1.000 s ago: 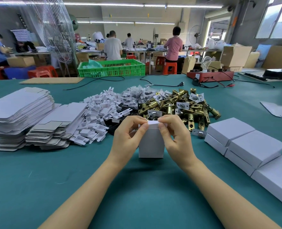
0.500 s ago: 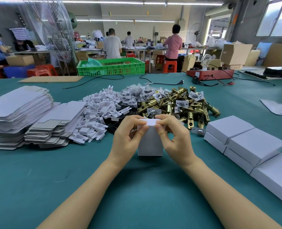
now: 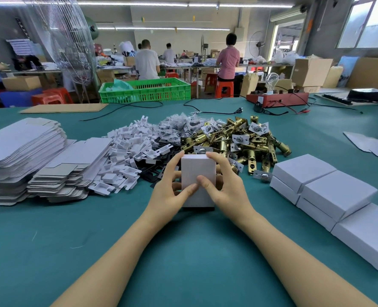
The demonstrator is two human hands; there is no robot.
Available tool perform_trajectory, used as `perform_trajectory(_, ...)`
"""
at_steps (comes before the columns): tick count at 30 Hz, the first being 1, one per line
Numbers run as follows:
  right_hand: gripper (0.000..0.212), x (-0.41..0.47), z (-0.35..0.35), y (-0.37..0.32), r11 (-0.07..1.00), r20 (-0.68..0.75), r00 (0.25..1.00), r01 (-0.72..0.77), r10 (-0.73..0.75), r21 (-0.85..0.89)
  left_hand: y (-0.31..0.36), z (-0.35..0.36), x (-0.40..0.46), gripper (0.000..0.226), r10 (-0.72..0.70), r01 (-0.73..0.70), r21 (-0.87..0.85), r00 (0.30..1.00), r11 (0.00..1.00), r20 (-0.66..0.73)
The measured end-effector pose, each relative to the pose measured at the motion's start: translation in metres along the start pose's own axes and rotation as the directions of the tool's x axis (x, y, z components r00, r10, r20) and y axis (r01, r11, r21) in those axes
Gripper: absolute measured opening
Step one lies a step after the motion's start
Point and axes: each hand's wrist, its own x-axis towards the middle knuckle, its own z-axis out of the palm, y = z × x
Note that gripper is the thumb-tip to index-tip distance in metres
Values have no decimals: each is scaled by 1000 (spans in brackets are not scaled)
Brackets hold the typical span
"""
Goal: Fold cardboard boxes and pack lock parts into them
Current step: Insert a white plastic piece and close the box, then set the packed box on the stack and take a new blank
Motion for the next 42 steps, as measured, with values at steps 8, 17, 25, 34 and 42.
perform_trajectory(8, 49, 8, 0, -4, 818, -35, 853, -486, 520, 307, -6, -1, 7, 23, -221, 211, -152, 974, 966, -53)
perform_trajectory(17, 15, 20, -21, -35, 415, 217, 611, -716, 761, 561, -12, -2, 13, 30, -358, 342, -272, 934, 900, -10)
perform_trajectory(25, 21, 22, -95, -85, 638, -115, 727, -502, 677, 583, -17, -1, 12, 31, -356, 345, -155, 934, 926, -46)
perform_trajectory(34, 37, -82, -203, -70, 816, -752, 357, -412, 554, 405, -12, 0, 11, 30, -349, 342, -104, 935, 934, -56)
perform_trajectory(42, 40, -107, -204, -35, 733, -828, 242, -626, 506, 266, -14, 0, 13, 29, -334, 328, -89, 940, 941, -66)
